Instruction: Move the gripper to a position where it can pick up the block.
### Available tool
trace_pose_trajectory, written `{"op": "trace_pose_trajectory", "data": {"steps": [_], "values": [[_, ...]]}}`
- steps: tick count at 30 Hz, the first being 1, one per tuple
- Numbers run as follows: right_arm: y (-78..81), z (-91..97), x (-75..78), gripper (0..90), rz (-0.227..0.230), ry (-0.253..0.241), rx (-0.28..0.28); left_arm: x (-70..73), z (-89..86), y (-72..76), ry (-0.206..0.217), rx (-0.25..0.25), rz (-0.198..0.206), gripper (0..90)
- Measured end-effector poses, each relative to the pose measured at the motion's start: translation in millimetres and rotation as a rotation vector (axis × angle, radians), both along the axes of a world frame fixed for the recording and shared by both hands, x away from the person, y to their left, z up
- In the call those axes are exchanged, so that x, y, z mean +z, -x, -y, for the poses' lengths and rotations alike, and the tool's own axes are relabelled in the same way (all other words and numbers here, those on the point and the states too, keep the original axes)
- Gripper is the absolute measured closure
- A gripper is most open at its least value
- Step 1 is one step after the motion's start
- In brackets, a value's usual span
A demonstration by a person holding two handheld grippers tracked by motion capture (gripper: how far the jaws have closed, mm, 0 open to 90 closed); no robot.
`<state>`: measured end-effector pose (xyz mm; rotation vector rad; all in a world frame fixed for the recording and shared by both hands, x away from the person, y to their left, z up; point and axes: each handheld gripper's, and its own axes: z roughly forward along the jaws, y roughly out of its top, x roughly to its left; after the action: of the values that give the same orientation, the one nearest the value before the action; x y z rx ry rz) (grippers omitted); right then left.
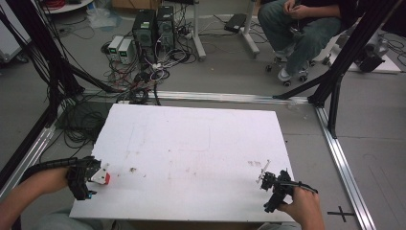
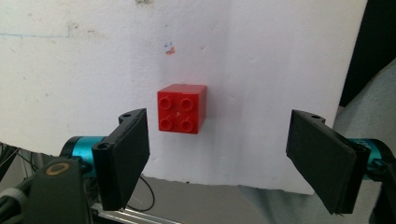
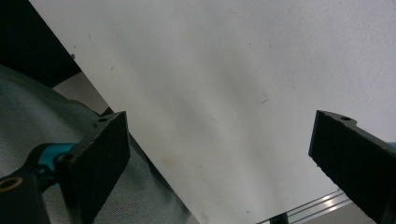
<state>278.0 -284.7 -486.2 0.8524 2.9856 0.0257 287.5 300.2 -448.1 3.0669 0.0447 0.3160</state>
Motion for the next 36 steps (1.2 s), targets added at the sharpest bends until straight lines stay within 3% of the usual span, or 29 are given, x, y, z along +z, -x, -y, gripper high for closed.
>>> {"op": "trace_pose_trajectory", "data": {"steps": [5,7,19,23,36], "values": [[0.0,-0.4,1.0,4.8,0.001,0.000,0.002,-1.6,-3.1,-9.3,-0.006,-0.011,-0.025,21.8],[0.1,-0.8,0.5,4.8,0.001,-0.001,0.003,-2.5,-4.7,-12.6,-0.005,-0.019,-0.017,21.8],[-1.3,-3.5,-2.6,4.8,-0.012,0.002,0.004,-9.9,-12.3,-33.2,-0.003,0.021,-0.060,21.8],[-1.8,-3.9,-3.0,4.8,-0.009,0.009,0.012,-18.6,-11.2,-38.6,0.015,0.018,-0.078,21.8],[-1.7,-3.2,-4.3,4.8,-0.012,0.010,0.007,-41.3,-8.6,-50.2,-0.007,0.003,-0.117,21.8]]}}
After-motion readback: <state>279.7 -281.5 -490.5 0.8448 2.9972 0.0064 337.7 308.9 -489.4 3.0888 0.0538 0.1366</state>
